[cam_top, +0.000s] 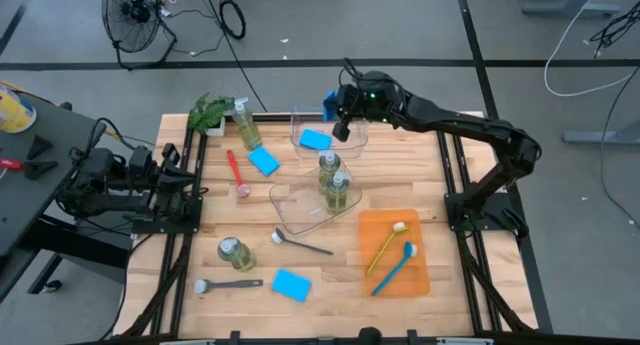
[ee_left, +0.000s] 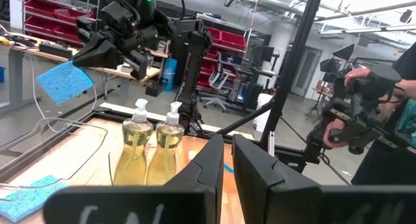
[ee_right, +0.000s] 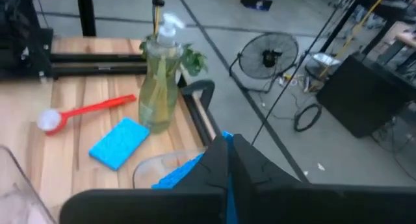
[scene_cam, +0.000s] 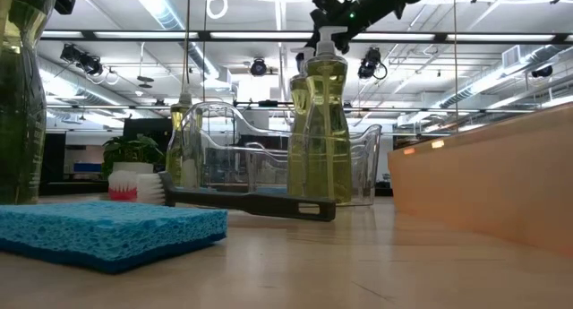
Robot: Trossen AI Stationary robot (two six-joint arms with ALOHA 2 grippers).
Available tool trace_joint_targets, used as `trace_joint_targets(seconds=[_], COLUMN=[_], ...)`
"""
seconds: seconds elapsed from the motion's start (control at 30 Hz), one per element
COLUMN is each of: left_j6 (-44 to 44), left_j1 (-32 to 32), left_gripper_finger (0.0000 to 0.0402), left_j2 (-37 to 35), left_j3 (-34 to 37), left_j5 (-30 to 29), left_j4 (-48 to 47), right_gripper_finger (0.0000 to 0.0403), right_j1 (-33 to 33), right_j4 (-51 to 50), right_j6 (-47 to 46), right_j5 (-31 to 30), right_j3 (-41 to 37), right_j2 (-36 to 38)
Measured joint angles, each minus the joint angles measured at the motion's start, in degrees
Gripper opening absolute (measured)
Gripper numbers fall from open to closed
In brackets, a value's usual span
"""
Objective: Pick & Place Kitchen Sink Supplies
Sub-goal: Put the blue sponge into the top transparent bin
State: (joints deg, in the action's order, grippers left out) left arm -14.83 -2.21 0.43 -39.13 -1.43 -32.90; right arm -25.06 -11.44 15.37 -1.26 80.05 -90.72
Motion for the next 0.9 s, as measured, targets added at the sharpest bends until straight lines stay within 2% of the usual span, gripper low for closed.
trace_joint_targets(seconds=[0.4, 0.73, 0.9], left_j6=[0.0, 0.0, 0.0], left_j1=[0.0, 0.0, 0.0], left_gripper_finger=[0.0037, 0.0037, 0.0037], left_j2=[0.0, 0.0, 0.0], left_j3=[0.0, 0.0, 0.0], left_j5=[0.0, 0.0, 0.0], left_j4=[0.1, 0.1, 0.1], right_gripper_finger=[0.0000, 0.0000, 0.0000], right_j1=[-0.4, -0.4, -0.4], right_j4=[1.0, 5.6, 6.9], right_j6=[-1.4, -1.4, -1.4], right_j5=[0.8, 1.0, 3.2], right_j3=[-0.1, -4.0, -5.2], right_j2=[-3.3, -3.4, -3.4])
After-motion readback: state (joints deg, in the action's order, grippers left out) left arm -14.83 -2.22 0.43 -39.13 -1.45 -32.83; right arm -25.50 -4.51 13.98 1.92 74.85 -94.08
